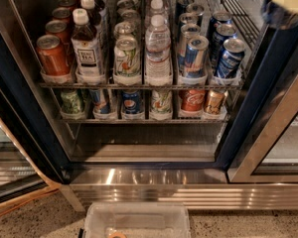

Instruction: Pick pepsi can from top shelf of fridge

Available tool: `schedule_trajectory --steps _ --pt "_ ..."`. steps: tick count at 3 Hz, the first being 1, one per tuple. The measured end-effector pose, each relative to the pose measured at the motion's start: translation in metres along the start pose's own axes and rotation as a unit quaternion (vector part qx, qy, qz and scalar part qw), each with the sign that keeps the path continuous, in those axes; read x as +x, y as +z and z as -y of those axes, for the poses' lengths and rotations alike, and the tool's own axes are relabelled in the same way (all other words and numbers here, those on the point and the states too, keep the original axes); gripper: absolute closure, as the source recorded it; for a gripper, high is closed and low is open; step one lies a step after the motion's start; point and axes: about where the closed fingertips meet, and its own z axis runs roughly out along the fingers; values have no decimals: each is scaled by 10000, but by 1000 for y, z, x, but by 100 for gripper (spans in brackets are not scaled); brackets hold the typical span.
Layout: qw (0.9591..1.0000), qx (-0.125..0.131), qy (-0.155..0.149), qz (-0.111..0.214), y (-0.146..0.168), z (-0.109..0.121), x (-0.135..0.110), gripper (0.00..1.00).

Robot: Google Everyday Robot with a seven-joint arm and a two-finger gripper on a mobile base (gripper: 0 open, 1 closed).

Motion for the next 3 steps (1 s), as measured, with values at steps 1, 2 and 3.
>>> schedule_trajectory --steps 1,2,3 --pt "9999 93 56 114 -17 38 -21 100" --pt "9999 38 66 107 -17 36 -21 100" --pt "9983 -546 179 0 -19 18 -20 100"
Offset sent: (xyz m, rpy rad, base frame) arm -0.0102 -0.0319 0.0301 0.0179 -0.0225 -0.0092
